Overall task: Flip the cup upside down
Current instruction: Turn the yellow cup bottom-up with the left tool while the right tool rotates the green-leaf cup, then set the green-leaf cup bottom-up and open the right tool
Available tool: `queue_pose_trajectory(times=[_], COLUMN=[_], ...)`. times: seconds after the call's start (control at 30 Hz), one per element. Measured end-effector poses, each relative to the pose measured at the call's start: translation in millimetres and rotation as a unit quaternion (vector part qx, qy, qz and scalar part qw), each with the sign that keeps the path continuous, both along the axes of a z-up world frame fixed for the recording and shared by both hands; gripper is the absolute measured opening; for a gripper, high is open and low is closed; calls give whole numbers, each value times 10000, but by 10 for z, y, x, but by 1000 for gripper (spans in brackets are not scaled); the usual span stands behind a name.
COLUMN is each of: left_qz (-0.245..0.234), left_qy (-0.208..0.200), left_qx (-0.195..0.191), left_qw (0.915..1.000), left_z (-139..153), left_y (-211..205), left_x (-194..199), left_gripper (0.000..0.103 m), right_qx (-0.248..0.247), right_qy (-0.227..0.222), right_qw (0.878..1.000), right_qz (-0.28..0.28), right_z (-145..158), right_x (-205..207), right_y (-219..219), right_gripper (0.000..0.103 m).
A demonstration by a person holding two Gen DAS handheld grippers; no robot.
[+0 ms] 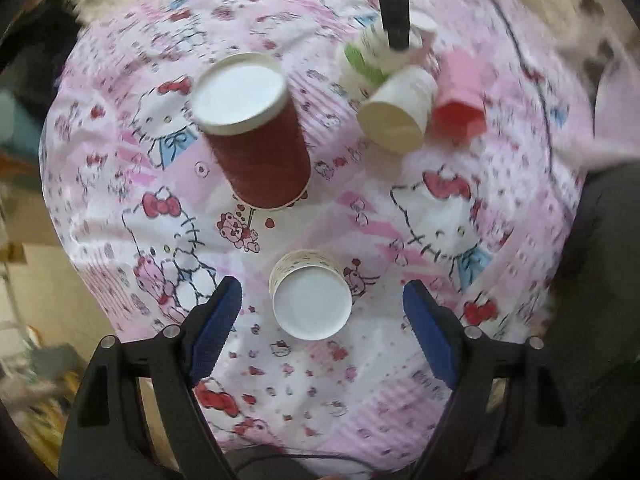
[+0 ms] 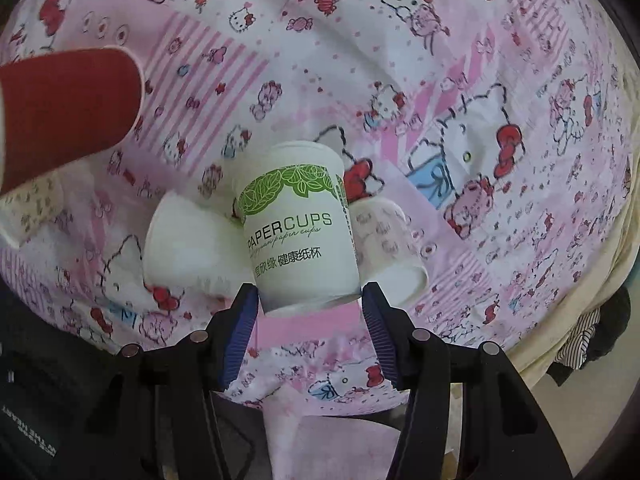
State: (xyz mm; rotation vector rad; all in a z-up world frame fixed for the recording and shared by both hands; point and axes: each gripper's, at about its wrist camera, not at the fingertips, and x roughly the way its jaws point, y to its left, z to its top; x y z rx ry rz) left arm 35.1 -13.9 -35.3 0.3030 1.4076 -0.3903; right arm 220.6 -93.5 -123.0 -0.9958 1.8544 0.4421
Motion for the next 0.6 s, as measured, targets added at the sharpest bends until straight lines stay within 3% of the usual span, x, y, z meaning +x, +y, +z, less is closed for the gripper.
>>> queue_pose_trajectory(times=[0.13, 0.2, 0.6], left_qz=[345, 505, 701], left_qy=[-230, -148, -317], left_qx=[-160, -288, -700], left_qw=[9990, 9982, 9946], left_z=[-22, -88, 4], left_y=[167, 252, 288], left_x=[-37, -29, 16], left_gripper=[80, 80, 80], right_qx=[61, 115, 733], right_qy=[-67, -93, -335], right_qw=[9999, 9998, 9963], right_qz=[-138, -143, -298], right_z=[-15, -8, 3], right_x=[143, 183, 188], right_y=[138, 230, 369], right_gripper=[58, 58, 57])
